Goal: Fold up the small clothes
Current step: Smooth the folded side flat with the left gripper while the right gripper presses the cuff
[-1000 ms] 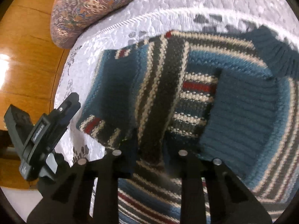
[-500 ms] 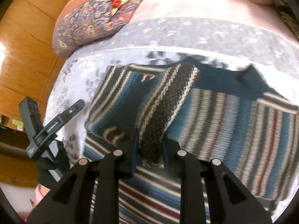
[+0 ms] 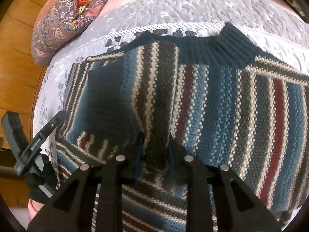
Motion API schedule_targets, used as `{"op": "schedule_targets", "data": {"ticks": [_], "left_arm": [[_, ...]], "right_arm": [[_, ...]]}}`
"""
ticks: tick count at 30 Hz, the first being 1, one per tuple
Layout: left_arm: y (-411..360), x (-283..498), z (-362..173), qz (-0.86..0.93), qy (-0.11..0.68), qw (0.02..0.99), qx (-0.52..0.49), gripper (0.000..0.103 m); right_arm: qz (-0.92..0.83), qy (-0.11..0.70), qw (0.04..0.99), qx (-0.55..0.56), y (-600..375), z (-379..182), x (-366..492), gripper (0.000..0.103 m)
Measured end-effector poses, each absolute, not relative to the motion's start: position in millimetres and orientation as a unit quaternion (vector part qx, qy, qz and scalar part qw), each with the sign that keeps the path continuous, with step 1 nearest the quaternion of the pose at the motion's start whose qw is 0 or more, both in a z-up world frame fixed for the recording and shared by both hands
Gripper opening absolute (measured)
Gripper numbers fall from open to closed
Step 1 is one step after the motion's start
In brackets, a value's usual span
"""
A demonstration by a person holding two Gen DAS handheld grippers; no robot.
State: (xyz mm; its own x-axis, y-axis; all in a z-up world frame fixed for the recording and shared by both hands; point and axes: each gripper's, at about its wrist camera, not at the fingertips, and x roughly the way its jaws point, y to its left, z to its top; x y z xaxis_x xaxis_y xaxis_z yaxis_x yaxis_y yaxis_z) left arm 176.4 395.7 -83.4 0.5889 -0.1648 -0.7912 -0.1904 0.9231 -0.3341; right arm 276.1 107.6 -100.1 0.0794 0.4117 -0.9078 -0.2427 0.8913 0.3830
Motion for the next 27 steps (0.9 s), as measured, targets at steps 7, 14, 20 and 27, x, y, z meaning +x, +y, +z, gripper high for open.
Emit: {"op": "schedule_targets", "data": {"ticks": [7,14,20,27], "left_arm": [[398,174,-75,0.004,0.450,0.867,-0.213,0.045],[383,175,-71,-0.011,0.459,0.864,-0.205,0.045],[382,176,-83,-0.013,0.467,0.862,-0.198,0.045],[384,175,-86,-0.018,0.466,0.861,-0.202,0.045]], "right_arm": [[0.203,0.609,0.766,0.030,118,-60,269,0.045],[0.256,0.598,0.758,-0.046,187,-46,258,0.052],[0.243,0.619,0.742,-0.086,230,-73,259,0.055],[0.208,0.618,0.748,-0.124,241,-90,261,0.045]]}}
